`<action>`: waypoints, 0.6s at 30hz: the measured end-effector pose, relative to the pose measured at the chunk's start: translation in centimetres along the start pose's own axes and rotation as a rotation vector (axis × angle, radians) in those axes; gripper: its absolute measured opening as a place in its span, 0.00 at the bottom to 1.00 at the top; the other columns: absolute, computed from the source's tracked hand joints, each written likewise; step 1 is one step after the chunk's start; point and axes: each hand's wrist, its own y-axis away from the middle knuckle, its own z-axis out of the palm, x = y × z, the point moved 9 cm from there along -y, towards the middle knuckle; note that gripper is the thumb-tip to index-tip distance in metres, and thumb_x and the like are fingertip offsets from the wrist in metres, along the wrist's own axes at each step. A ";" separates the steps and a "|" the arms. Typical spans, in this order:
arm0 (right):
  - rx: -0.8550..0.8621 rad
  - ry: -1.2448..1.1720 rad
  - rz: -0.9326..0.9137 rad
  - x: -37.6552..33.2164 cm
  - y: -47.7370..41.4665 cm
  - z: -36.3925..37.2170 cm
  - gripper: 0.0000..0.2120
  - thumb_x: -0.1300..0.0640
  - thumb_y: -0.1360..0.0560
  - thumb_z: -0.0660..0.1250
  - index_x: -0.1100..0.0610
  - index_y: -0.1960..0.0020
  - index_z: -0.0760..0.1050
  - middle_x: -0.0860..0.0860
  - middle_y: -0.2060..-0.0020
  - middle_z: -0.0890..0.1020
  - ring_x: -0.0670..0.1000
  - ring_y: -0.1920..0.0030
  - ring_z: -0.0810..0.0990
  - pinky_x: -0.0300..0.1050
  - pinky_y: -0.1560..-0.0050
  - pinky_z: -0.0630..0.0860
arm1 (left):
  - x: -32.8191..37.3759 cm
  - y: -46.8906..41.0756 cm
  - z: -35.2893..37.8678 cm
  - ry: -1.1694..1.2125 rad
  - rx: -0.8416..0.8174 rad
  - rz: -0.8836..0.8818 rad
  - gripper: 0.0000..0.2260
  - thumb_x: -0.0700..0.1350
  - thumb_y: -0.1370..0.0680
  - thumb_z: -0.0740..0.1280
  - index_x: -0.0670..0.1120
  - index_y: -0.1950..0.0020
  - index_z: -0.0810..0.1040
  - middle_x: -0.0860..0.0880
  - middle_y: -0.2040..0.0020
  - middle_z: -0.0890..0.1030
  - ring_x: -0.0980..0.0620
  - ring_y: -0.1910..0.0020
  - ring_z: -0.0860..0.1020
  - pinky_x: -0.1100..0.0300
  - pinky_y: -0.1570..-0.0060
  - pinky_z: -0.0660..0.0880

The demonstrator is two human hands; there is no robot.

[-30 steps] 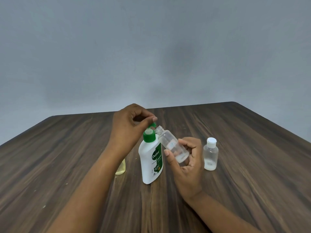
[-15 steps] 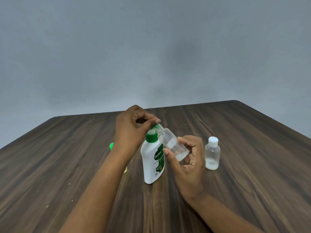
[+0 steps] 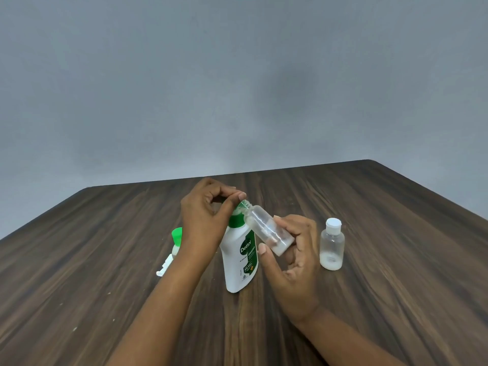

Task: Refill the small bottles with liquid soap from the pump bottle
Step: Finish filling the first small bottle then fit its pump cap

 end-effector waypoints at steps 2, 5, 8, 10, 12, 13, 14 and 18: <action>-0.017 0.000 -0.019 -0.1 0.0 0.1 0.16 0.56 0.29 0.67 0.54 0.41 0.72 0.48 0.49 0.70 0.47 0.50 0.75 0.34 0.52 0.74 | 0.3 -0.7 0.0 -0.030 -0.033 -0.011 0.02 0.40 0.30 0.73 0.45 0.63 0.82 0.50 0.62 0.80 0.58 0.62 0.79 0.70 0.61 0.74; -0.024 -0.028 -0.012 -0.1 0.0 0.2 0.18 0.57 0.29 0.68 0.53 0.40 0.70 0.44 0.47 0.71 0.46 0.49 0.76 0.34 0.52 0.75 | 0.6 -1.7 0.3 -0.055 -0.137 -0.056 0.04 0.41 0.30 0.73 0.49 0.64 0.82 0.50 0.62 0.82 0.56 0.62 0.80 0.64 0.60 0.76; -0.010 -0.146 -0.007 -0.2 0.0 0.2 0.20 0.60 0.29 0.69 0.51 0.40 0.68 0.45 0.47 0.73 0.50 0.50 0.78 0.38 0.52 0.77 | 1.2 -2.1 0.2 -0.066 -0.147 -0.053 0.04 0.42 0.32 0.75 0.49 0.65 0.82 0.52 0.63 0.83 0.59 0.63 0.80 0.68 0.61 0.75; -0.002 -0.153 -0.030 -0.3 0.0 0.1 0.19 0.60 0.29 0.69 0.52 0.41 0.69 0.45 0.47 0.73 0.50 0.50 0.78 0.38 0.52 0.77 | 1.3 -2.3 0.1 -0.113 -0.121 -0.045 0.05 0.44 0.33 0.76 0.49 0.66 0.81 0.55 0.65 0.82 0.62 0.62 0.79 0.73 0.61 0.73; -0.001 -0.142 -0.036 -0.2 0.0 0.1 0.18 0.60 0.29 0.69 0.52 0.42 0.70 0.46 0.47 0.73 0.50 0.49 0.78 0.37 0.51 0.77 | 0.8 -2.3 0.0 -0.089 -0.107 -0.085 0.06 0.45 0.34 0.77 0.48 0.68 0.81 0.56 0.68 0.82 0.62 0.64 0.79 0.73 0.64 0.72; -0.001 -0.139 -0.036 -0.2 0.0 0.0 0.17 0.59 0.29 0.70 0.52 0.42 0.70 0.46 0.47 0.73 0.50 0.49 0.78 0.38 0.51 0.77 | 0.4 -2.2 0.0 -0.056 -0.103 -0.109 0.06 0.45 0.34 0.77 0.48 0.68 0.81 0.55 0.68 0.82 0.61 0.65 0.79 0.72 0.65 0.74; 0.000 -0.137 -0.037 -0.2 0.0 0.0 0.17 0.59 0.29 0.70 0.52 0.42 0.70 0.45 0.47 0.73 0.50 0.49 0.78 0.38 0.51 0.77 | 0.2 -2.1 0.1 -0.025 -0.095 -0.127 0.07 0.45 0.34 0.77 0.48 0.69 0.81 0.54 0.69 0.82 0.58 0.66 0.80 0.69 0.65 0.75; 0.020 -0.142 -0.041 -0.1 0.1 -0.1 0.14 0.50 0.26 0.69 0.47 0.42 0.71 0.43 0.47 0.73 0.52 0.50 0.78 0.42 0.53 0.78 | 0.2 -2.0 0.2 -0.014 -0.076 -0.130 0.07 0.44 0.34 0.77 0.47 0.70 0.81 0.52 0.69 0.82 0.57 0.68 0.80 0.69 0.67 0.74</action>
